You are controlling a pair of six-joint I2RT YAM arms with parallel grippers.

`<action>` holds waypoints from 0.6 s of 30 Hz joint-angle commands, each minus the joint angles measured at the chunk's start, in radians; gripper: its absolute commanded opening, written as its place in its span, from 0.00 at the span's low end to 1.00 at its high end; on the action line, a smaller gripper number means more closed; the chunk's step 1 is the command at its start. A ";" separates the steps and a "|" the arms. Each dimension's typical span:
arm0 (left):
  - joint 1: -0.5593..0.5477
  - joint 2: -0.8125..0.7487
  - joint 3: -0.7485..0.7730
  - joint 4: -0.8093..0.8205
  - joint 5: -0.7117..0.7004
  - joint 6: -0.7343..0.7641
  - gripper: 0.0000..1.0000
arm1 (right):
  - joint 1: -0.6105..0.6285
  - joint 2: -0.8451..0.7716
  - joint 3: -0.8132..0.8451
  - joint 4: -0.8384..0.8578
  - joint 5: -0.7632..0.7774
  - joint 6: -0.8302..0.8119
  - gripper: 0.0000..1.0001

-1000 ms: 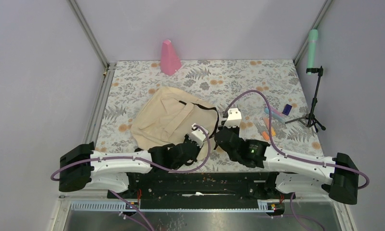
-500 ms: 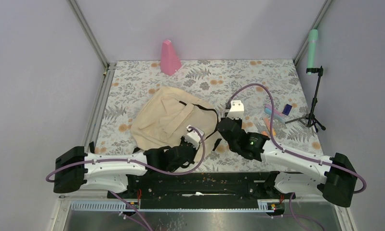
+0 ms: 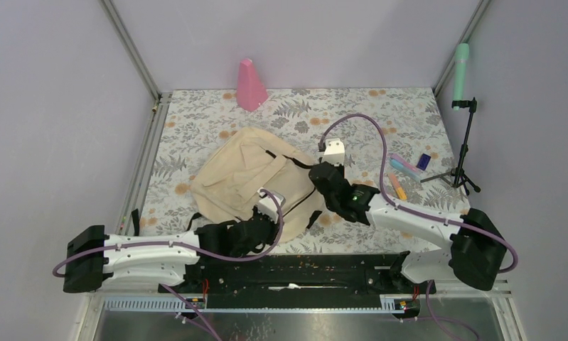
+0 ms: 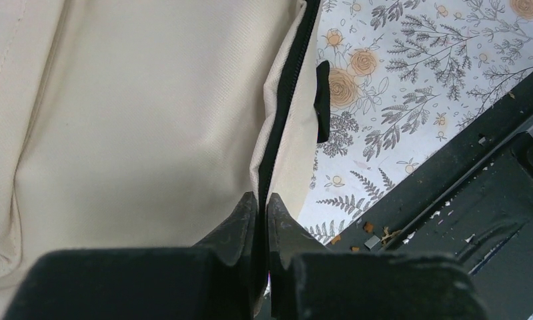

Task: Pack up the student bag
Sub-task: Zip the student bag at the center of the board.

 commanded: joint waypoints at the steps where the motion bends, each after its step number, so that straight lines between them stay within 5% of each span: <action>1: -0.007 -0.065 -0.047 -0.083 0.018 -0.069 0.00 | -0.041 0.060 0.061 0.087 0.013 -0.031 0.00; 18: -0.007 -0.235 -0.074 -0.238 0.035 -0.194 0.00 | -0.137 0.199 0.127 0.151 -0.111 -0.081 0.00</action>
